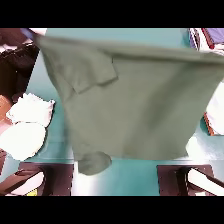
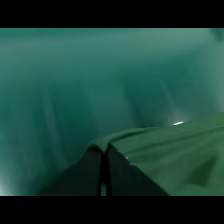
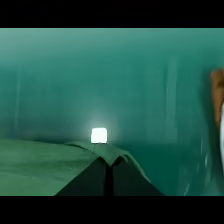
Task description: Fold the shirts.
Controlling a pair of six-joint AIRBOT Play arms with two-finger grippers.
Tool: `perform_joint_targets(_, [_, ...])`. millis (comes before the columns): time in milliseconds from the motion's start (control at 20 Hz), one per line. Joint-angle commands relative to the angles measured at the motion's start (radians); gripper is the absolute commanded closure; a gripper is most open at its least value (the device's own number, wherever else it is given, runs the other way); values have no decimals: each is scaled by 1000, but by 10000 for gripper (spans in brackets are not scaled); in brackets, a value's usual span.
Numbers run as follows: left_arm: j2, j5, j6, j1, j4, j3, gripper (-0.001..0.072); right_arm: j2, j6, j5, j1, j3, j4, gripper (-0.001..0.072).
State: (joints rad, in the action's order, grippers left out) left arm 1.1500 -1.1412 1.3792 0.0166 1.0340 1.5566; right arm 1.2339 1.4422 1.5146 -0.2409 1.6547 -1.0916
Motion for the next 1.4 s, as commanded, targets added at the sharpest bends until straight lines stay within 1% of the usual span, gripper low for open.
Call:
perform_joint_targets(0, [231, 39, -26, -32, 35, -80, 680, 188, 20, -67, 107, -109, -70, 695])
perform_joint_targets(100, [347, 151, -26, -30, 45, -79, 680, 300, 20, -150, 120, -89, -50, 694])
perform_joint_targets(200, [418, 276, -26, -30, 35, -77, 680, 396, 19, -204, 121, -17, 1, 695])
perform_joint_targets(300, [449, 335, -36, -30, 40, -56, 680, 459, 17, -238, 122, 70, 31, 695])
perform_joint_targets(350, [452, 340, -51, -30, 40, -41, 680, 476, 16, -238, 122, 109, 25, 694])
perform_joint_targets(400, [451, 323, -52, -30, 40, -23, 680, 483, 14, -220, 121, 139, 21, 695])
perform_joint_targets(500, [451, 185, -52, -30, 51, 16, 680, 469, -22, -161, 122, 149, 2, 695])
perform_joint_targets(550, [450, 102, -51, -30, 59, 13, 680, 452, -22, -134, 129, 129, -38, 694])
perform_joint_targets(650, [449, 4, -44, -30, 73, -36, 681, 392, -22, -126, 150, 25, -159, 695])
perform_joint_targets(700, [449, -13, -43, -30, 79, -72, 681, 358, -22, -139, 161, -45, -196, 695])
perform_joint_targets(750, [449, -19, -43, -30, 81, -108, 681, 327, -23, -156, 168, -114, -196, 694])
perform_joint_targets(900, [449, -19, -39, -30, 81, -204, 678, 243, -21, -265, 170, -317, -182, 694])
perform_joint_targets(950, [449, -19, -19, -30, 81, -221, 624, 225, -21, -290, 170, -360, -182, 686])
perform_joint_targets(1000, [449, -23, -18, -30, 82, -227, 322, 211, -21, -302, 170, -393, -167, 437])
perform_joint_targets(1050, [444, -38, -13, -30, 83, -227, 205, 202, -21, -294, 165, -409, -145, 216])
perform_joint_targets(1100, [428, -61, -13, -30, 95, -227, 236, 190, -17, -270, 157, -409, -132, 255])
perform_joint_targets(1150, [399, -93, 5, -30, 127, -229, 236, 165, -18, -245, 145, -409, -132, 269])
perform_joint_targets(1250, [298, -137, 43, -30, 225, -289, 242, 93, -18, -201, 116, -409, -133, 269])
perform_joint_targets(1300, [231, -146, 58, -31, 249, -357, 242, 53, -18, -181, 103, -409, -133, 268])
perform_joint_targets(1350, [155, -161, 66, -31, 241, -448, 242, 11, -18, -172, 92, -409, -132, 269])
